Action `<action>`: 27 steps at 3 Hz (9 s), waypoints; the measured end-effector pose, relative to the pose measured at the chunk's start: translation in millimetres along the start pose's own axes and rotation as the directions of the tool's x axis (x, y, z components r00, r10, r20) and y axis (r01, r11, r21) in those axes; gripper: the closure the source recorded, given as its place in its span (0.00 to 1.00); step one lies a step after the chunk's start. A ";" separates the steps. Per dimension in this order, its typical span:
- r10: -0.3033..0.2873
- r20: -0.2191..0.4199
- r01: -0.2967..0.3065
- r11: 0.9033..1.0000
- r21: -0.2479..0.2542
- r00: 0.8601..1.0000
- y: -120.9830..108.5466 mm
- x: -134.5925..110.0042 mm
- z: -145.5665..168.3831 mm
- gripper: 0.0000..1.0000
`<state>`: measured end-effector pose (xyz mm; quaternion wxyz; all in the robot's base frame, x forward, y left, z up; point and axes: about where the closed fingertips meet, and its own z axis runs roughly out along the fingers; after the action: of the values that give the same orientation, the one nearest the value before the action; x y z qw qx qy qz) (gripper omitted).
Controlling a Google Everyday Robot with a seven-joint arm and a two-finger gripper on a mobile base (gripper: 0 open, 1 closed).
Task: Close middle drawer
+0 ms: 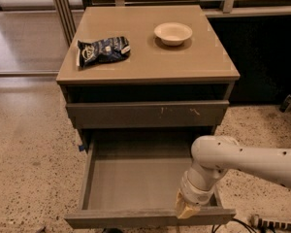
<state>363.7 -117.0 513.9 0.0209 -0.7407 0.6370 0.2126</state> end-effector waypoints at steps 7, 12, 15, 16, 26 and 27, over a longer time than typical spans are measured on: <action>0.078 0.143 -0.082 0.996 0.022 0.987 39.8 -50.3 128.7 1.00; 0.102 0.572 -0.235 0.958 0.165 0.814 -13.4 -31.8 116.3 1.00; 0.039 0.560 -0.222 0.939 0.262 0.828 -42.8 -35.3 97.8 1.00; -0.019 0.532 -0.217 0.901 0.377 0.846 -74.5 -35.9 65.6 1.00; 0.012 0.548 -0.333 0.806 0.490 0.836 -190.4 -1.9 49.8 1.00; 0.005 0.542 -0.324 0.806 0.495 0.841 -197.7 -4.3 53.5 1.00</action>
Offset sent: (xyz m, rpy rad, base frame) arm -0.0209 -0.0014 0.0265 -0.0124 0.0685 0.0383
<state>536.2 -59.7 419.3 0.3910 -0.5547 0.7056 0.2040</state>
